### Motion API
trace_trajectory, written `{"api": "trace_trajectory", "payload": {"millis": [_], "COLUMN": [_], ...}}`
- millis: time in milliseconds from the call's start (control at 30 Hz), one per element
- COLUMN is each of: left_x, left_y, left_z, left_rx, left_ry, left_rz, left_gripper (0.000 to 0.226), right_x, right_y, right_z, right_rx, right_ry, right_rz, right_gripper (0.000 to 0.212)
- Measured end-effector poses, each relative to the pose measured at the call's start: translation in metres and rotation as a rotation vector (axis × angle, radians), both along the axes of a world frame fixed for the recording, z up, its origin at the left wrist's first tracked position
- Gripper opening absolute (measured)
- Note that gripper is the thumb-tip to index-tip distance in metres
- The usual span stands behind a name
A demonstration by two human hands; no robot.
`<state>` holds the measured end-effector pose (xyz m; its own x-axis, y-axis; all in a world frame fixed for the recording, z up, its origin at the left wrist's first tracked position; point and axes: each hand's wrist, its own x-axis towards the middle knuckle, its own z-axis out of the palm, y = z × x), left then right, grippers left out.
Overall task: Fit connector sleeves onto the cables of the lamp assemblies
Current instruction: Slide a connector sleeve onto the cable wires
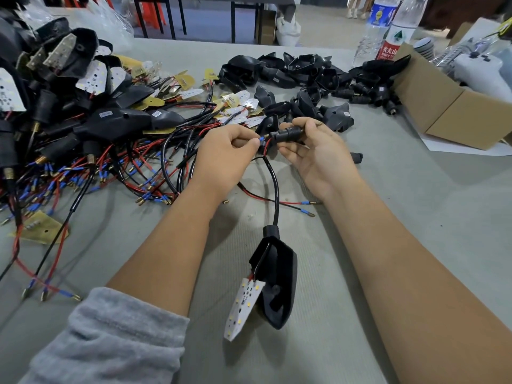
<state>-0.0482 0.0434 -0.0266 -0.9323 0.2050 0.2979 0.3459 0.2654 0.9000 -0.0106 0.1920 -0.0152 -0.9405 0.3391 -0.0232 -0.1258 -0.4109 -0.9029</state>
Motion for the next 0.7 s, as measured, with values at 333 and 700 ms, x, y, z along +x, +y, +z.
{"api": "trace_trajectory", "payload": {"millis": [333, 700], "left_x": [0.0047, -0.0012], "left_y": [-0.0003, 0.0009], "left_z": [0.0025, -0.0012], "left_rx": [0.033, 0.018], "left_ry": [-0.02, 0.026], "left_rz": [-0.024, 0.009], "left_gripper": [0.02, 0.021], "right_x": [-0.0006, 0.0033], "right_y": [0.001, -0.0042], "right_z": [-0.0005, 0.0014], "right_rx": [-0.008, 0.179], "right_ry": [-0.004, 0.028], "right_rz": [0.009, 0.098], "right_gripper": [0.031, 0.014]}}
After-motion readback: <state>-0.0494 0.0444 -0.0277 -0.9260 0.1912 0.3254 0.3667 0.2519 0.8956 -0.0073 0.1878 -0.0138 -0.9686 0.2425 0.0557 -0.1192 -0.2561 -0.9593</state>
